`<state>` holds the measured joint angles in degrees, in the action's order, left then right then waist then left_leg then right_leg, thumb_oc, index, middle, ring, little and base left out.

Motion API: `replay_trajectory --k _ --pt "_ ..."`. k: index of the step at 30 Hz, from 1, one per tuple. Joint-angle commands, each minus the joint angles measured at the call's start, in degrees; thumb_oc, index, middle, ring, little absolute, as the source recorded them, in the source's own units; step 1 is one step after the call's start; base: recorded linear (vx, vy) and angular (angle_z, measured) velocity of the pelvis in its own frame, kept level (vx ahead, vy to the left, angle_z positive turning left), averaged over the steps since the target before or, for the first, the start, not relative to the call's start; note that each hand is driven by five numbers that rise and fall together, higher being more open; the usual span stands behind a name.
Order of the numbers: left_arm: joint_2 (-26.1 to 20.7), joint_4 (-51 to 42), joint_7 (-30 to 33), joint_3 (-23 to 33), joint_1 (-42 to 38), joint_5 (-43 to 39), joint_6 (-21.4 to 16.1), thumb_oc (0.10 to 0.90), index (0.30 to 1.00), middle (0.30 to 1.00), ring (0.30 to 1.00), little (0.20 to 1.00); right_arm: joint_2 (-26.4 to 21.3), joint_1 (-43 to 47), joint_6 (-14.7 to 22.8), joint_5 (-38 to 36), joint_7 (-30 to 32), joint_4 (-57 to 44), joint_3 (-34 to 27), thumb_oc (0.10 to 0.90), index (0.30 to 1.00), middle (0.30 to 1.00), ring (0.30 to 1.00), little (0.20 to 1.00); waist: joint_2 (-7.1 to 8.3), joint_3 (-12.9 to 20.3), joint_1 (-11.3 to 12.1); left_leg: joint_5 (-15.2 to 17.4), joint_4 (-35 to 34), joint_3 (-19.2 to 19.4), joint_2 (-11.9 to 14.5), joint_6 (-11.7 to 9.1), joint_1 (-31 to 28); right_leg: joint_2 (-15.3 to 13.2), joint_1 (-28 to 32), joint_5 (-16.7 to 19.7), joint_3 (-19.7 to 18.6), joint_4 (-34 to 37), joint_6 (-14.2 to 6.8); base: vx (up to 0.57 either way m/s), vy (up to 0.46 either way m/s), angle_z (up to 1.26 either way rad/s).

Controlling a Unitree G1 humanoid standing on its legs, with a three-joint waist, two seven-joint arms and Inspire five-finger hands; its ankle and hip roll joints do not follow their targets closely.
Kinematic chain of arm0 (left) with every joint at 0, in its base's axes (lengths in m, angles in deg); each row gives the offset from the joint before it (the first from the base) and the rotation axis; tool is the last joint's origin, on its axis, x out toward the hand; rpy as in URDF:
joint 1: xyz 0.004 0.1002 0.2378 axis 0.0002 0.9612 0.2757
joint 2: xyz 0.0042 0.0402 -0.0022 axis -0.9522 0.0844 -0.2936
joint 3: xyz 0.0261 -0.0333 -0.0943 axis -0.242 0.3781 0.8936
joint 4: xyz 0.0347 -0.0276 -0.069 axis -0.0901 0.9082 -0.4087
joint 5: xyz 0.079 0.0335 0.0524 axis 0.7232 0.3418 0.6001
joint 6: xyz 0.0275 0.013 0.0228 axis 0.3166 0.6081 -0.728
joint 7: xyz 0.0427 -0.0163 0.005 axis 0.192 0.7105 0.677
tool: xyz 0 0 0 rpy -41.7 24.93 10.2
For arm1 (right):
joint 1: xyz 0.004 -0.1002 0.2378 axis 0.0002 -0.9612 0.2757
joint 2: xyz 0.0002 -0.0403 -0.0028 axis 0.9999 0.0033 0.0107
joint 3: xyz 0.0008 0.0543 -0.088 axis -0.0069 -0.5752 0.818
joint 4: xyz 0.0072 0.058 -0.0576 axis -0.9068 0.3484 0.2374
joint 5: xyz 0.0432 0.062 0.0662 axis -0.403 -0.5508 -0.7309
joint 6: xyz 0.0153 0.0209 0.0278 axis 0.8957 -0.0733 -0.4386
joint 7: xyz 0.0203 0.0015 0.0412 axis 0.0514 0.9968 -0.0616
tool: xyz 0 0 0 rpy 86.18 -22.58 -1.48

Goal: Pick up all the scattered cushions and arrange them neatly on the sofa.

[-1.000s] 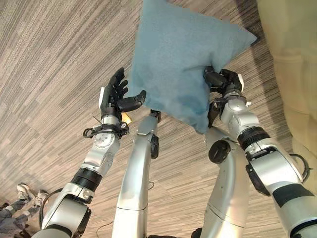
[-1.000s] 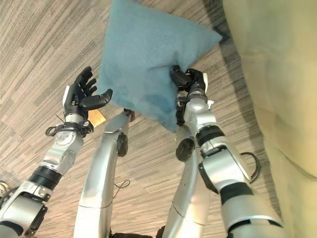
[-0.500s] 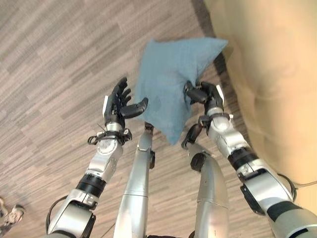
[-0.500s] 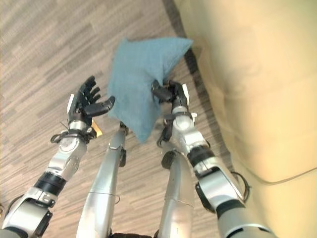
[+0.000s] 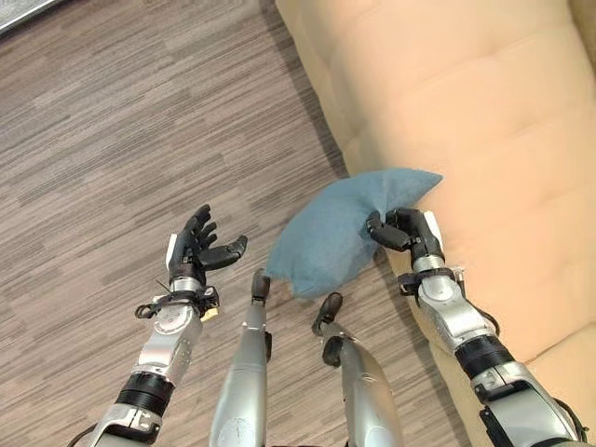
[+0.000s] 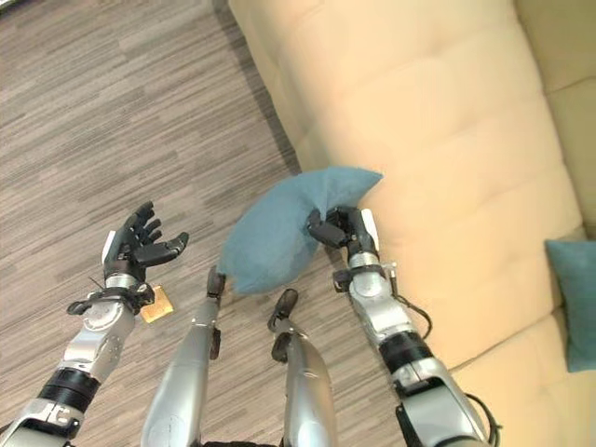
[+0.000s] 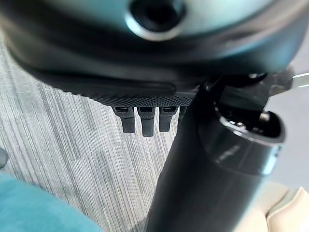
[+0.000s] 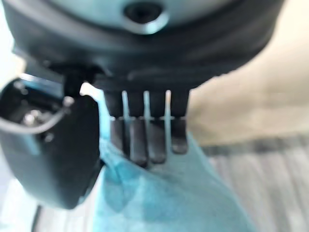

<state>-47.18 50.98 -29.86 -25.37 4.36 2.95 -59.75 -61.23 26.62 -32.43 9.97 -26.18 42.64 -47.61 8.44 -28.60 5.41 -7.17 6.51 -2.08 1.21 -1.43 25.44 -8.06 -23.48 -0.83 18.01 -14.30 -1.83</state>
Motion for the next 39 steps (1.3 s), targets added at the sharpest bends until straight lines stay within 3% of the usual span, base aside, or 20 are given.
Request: replay_trajectory --k 1,9,17,29,39 --pt "0.1 -3.0 -1.7 0.6 3.6 2.8 -2.9 0.800 0.900 0.900 0.900 0.900 -3.2 -0.1 7.0 1.9 1.7 -6.3 -5.3 0.400 0.300 0.300 0.300 0.300 0.94 10.7 -1.7 4.9 -4.1 1.2 -1.5 -1.3 -1.7 0.5 0.3 0.3 -1.7 3.1 -4.3 0.09 0.018 -0.06" --pt "1.4 -4.4 -3.4 2.9 10.5 5.1 -1.1 0.800 0.900 0.900 0.900 0.900 -6.2 -9.4 7.4 4.0 -1.7 -14.5 -11.1 0.400 0.300 0.300 0.300 0.300 2.79 17.3 -4.6 6.8 -6.8 3.9 -0.5 -0.6 -11.7 2.4 10.2 0.5 -3.6 8.6 -5.4 0.10 0.030 -0.19" --pt "2.6 -3.2 -3.3 4.4 12.4 5.9 -0.4 0.800 0.900 0.900 0.900 0.900 -10.6 -12.2 8.9 2.2 -3.0 -21.3 -16.6 0.400 0.300 0.300 0.300 0.300 3.78 22.7 -7.1 7.4 -10.8 7.1 0.4 -0.9 -18.5 3.4 15.0 1.1 -5.7 11.8 -6.3 0.10 0.031 -0.22" --pt "5.1 -2.7 -4.1 0.8 9.4 3.2 0.0 0.800 0.900 0.900 0.900 0.900 -16.5 -9.3 9.6 0.9 -4.0 -25.4 -16.4 0.400 0.300 0.300 0.300 0.300 5.40 26.3 -9.5 9.1 -11.5 10.8 1.2 -1.0 -22.7 4.3 17.8 1.9 -8.4 14.1 -7.0 0.04 0.015 -0.14" --pt "8.8 2.0 -6.0 -1.5 4.6 -5.3 1.1 0.800 0.900 0.900 0.900 0.900 -15.7 -4.0 10.8 -2.4 -2.6 -30.4 -17.1 0.400 0.300 0.300 0.300 0.300 5.98 28.1 -12.1 10.1 -11.5 13.8 2.0 -0.9 -24.1 5.1 17.5 2.6 -10.9 14.3 -7.2 0.03 0.005 -0.25"
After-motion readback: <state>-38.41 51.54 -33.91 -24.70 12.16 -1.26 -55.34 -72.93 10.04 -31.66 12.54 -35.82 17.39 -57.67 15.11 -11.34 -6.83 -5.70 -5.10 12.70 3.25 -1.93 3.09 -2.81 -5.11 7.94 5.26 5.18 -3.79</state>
